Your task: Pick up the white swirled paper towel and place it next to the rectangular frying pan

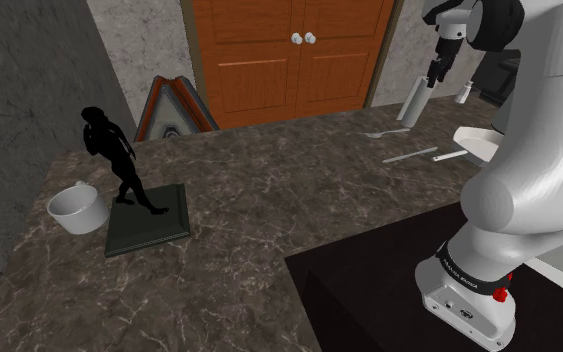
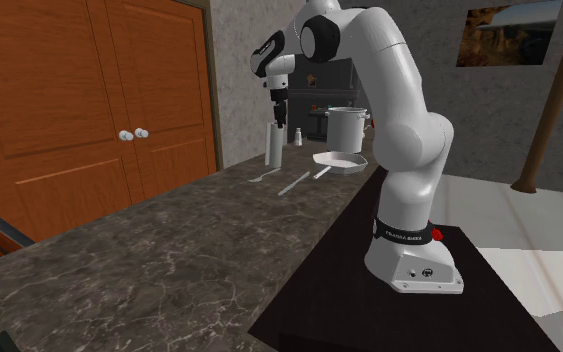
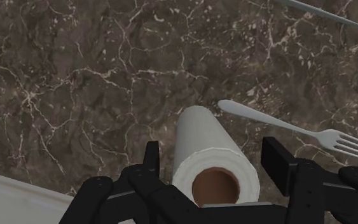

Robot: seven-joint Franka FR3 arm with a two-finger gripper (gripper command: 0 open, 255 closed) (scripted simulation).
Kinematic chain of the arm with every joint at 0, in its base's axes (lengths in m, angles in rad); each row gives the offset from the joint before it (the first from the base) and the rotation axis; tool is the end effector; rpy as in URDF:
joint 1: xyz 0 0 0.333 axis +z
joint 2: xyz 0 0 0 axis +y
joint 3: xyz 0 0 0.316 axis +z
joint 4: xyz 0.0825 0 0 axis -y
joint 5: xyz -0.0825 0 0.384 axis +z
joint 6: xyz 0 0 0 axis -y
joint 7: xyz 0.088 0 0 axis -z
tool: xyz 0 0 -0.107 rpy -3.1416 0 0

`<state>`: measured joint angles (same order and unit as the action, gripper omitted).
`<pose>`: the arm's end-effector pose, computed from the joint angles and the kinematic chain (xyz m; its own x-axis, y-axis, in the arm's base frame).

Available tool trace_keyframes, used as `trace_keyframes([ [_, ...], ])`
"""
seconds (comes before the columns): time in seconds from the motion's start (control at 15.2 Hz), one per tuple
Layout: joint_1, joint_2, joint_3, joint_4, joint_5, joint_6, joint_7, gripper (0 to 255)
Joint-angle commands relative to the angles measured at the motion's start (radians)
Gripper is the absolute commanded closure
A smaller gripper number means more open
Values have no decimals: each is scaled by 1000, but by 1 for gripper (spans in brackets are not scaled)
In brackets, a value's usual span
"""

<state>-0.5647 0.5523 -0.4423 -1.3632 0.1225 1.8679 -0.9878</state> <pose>0.4358 -0.5548 0.4228 0.9960 0.0008 -0.0897 0.0064 -0.9980 0.0623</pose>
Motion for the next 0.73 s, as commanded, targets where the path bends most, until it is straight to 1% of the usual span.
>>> trace_keyframes([
  [0.0,0,0,0,0,0,0,0,0],
  [0.26,0,0,0,0,0,0,0,0],
  [0.53,-6,-7,-3,118,-5,-124,6,0],
  [0.66,-6,-7,-3,118,-5,-124,6,0],
])
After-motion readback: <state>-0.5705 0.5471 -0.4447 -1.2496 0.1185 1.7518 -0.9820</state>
